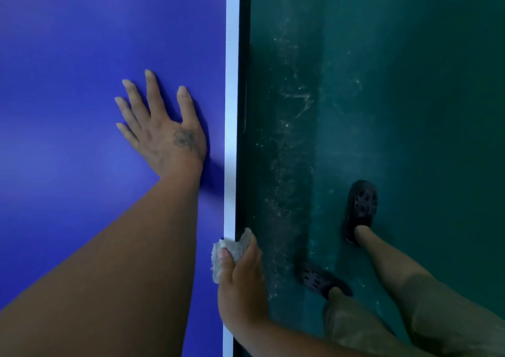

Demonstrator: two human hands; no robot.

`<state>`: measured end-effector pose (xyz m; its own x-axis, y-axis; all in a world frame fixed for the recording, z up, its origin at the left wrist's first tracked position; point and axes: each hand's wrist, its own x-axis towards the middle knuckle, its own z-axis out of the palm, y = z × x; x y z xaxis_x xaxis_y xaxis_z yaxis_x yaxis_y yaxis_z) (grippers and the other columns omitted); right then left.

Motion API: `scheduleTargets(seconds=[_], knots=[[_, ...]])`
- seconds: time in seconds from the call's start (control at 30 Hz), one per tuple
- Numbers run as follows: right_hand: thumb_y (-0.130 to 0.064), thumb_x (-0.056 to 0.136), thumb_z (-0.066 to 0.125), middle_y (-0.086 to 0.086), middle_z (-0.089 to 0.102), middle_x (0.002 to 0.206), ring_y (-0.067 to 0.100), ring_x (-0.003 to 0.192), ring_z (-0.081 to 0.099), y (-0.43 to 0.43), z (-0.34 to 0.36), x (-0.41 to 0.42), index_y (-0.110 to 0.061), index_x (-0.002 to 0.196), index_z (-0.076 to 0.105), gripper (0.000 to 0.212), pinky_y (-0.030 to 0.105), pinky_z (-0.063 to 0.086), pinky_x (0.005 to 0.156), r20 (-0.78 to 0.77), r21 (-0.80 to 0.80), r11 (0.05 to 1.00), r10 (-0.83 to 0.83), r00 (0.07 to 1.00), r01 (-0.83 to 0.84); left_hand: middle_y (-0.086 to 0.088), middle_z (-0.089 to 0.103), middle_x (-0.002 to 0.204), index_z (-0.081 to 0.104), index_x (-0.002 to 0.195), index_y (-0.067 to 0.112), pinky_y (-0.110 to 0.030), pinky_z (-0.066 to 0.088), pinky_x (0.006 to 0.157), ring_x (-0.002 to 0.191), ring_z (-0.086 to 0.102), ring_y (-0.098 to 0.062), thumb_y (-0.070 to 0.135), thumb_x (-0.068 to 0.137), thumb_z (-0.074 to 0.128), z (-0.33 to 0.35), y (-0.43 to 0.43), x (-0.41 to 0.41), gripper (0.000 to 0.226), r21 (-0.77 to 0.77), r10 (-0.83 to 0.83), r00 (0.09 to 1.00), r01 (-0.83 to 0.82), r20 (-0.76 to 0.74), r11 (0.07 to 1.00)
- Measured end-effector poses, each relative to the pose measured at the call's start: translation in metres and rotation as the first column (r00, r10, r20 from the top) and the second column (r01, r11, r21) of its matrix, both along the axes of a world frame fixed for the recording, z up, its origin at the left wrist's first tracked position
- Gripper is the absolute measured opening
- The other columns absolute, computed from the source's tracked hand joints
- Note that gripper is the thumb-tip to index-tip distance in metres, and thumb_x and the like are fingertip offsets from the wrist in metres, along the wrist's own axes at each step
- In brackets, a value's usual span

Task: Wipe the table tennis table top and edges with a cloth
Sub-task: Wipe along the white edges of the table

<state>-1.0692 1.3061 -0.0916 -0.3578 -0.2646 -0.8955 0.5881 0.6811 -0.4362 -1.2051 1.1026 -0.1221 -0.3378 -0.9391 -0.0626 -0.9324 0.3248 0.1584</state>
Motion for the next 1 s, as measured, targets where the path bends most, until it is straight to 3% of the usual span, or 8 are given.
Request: scheduleTargets(seconds=[0.37, 0.53, 0.7, 0.87, 1.0], knots=[[-0.049, 0.109, 0.047, 0.004, 0.037, 0.165, 0.019, 0.152, 0.038, -0.074, 0.002, -0.1, -0.015, 0.165, 0.03, 0.067, 0.038, 0.03, 0.126, -0.14, -0.011, 0.976, -0.216, 0.966, 0.217, 0.005, 0.015, 0.18, 0.03, 0.169, 0.036, -0.047, 0.002, 0.135, 0.167, 0.008, -0.021, 0.064, 0.108, 0.033, -0.003, -0.003, 0.002, 0.067, -0.054, -0.002, 0.999, 0.0, -0.033, 0.999], [-0.056, 0.109, 0.046, 0.021, 0.045, 0.156, 0.038, 0.143, 0.047, -0.139, -0.016, -0.217, -0.004, 0.153, 0.041, 0.069, 0.044, 0.039, 0.117, -0.212, 0.003, 0.983, -0.18, 0.961, 0.184, 0.003, 0.018, 0.18, 0.033, 0.169, 0.034, -0.048, 0.004, 0.135, 0.167, 0.011, -0.022, 0.061, 0.109, 0.036, -0.005, -0.004, 0.003, 0.066, -0.073, -0.003, 0.999, 0.0, -0.042, 0.997], [-0.069, 0.106, 0.037, 0.021, 0.038, 0.159, 0.042, 0.141, 0.047, -0.177, -0.022, -0.304, -0.005, 0.155, 0.033, 0.081, 0.05, 0.041, 0.117, -0.18, -0.01, 0.996, -0.086, 0.98, 0.086, 0.004, 0.018, 0.18, 0.033, 0.168, 0.035, -0.048, 0.004, 0.135, 0.167, 0.01, -0.021, 0.06, 0.109, 0.038, -0.005, -0.003, 0.001, 0.065, -0.066, 0.007, 0.999, -0.01, -0.045, 0.998], [-0.06, 0.107, 0.046, 0.02, 0.042, 0.158, 0.038, 0.144, 0.046, -0.119, -0.017, -0.234, -0.008, 0.162, 0.03, 0.077, 0.043, 0.038, 0.118, -0.264, -0.133, 0.99, 0.016, 0.964, -0.052, 0.005, 0.015, 0.18, 0.031, 0.169, 0.035, -0.049, 0.003, 0.135, 0.167, 0.007, -0.02, 0.061, 0.109, 0.036, -0.003, -0.004, 0.0, 0.066, -0.035, 0.01, 0.999, -0.011, -0.039, 0.999], [-0.057, 0.108, 0.045, 0.008, 0.03, 0.166, 0.025, 0.152, 0.035, -0.06, -0.008, -0.149, -0.016, 0.171, 0.011, 0.082, 0.033, 0.029, 0.121, -0.14, -0.135, 0.981, 0.121, 0.983, -0.14, 0.006, 0.013, 0.18, 0.029, 0.17, 0.036, -0.049, 0.002, 0.135, 0.167, 0.005, -0.019, 0.062, 0.109, 0.035, -0.002, -0.004, 0.0, 0.066, -0.021, 0.011, 1.0, -0.012, -0.027, 1.0]])
